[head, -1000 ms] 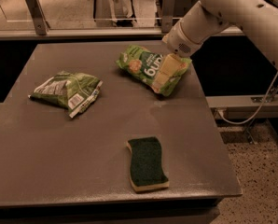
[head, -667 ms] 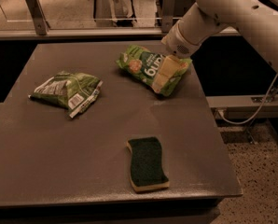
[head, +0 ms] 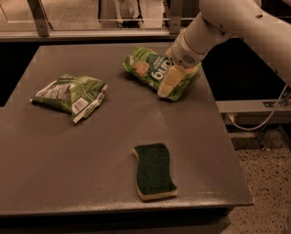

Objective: Move green rice chip bag near sponge

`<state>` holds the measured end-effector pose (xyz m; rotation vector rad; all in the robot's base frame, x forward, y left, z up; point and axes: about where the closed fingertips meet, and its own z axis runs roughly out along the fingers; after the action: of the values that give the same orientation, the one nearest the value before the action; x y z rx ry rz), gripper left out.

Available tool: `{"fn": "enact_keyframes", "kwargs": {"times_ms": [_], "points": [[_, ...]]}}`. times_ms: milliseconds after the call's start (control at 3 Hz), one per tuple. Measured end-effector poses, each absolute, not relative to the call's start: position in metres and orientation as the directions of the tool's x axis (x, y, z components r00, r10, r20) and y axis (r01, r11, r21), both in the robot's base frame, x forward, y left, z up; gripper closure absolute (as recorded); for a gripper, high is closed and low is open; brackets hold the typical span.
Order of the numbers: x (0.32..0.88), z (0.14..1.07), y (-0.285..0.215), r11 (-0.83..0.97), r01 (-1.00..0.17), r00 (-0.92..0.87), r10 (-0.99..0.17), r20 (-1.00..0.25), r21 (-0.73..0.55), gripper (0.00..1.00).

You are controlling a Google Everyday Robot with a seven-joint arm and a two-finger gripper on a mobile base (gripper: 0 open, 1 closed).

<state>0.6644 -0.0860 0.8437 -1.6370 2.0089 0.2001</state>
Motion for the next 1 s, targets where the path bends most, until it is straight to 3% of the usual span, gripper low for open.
{"fn": "enact_keyframes", "kwargs": {"times_ms": [1000], "points": [[0.646, 0.858, -0.072, 0.158, -0.966, -0.030, -0.854, -0.520, -0.204, 0.85]]}}
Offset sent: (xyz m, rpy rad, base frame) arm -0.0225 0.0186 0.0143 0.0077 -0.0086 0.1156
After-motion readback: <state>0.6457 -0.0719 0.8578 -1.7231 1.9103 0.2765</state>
